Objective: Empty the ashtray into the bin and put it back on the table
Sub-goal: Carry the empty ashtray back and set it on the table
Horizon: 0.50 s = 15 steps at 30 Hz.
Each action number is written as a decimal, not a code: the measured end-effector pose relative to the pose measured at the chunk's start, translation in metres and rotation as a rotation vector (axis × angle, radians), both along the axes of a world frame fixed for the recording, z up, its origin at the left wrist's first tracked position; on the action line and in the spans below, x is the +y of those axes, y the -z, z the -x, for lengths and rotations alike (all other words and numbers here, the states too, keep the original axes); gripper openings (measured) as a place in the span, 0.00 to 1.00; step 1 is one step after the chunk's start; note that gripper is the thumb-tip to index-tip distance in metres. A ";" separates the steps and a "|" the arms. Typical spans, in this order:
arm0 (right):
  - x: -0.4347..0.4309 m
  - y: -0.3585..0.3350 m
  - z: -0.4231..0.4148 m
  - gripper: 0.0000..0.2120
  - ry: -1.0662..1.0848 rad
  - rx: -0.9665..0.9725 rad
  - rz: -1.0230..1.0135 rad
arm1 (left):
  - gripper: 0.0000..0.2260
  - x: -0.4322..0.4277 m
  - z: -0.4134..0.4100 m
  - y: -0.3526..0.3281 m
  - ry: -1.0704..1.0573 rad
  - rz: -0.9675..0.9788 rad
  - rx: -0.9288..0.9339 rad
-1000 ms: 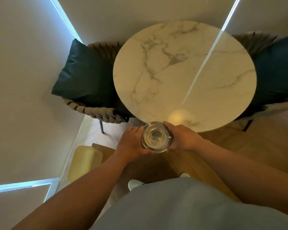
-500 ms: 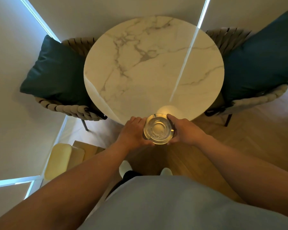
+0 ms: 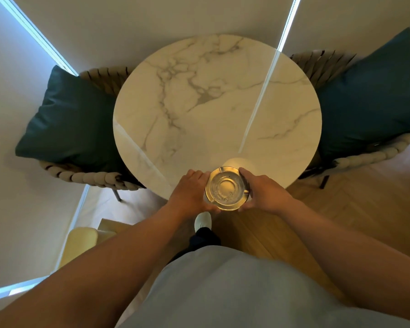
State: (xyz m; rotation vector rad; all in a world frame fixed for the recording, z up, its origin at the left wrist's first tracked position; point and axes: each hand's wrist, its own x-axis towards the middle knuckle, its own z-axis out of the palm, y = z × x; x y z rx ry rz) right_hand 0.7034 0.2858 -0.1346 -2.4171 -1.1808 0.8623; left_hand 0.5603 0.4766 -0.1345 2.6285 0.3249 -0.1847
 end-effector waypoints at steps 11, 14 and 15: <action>0.079 0.010 -0.043 0.57 0.105 0.004 0.057 | 0.44 0.091 -0.061 0.008 0.085 -0.014 0.047; 0.094 0.013 -0.051 0.58 0.132 0.025 0.078 | 0.44 0.107 -0.074 0.009 0.094 -0.014 0.071; 0.098 0.014 -0.054 0.58 0.138 0.034 0.081 | 0.44 0.111 -0.077 0.010 0.096 -0.012 0.079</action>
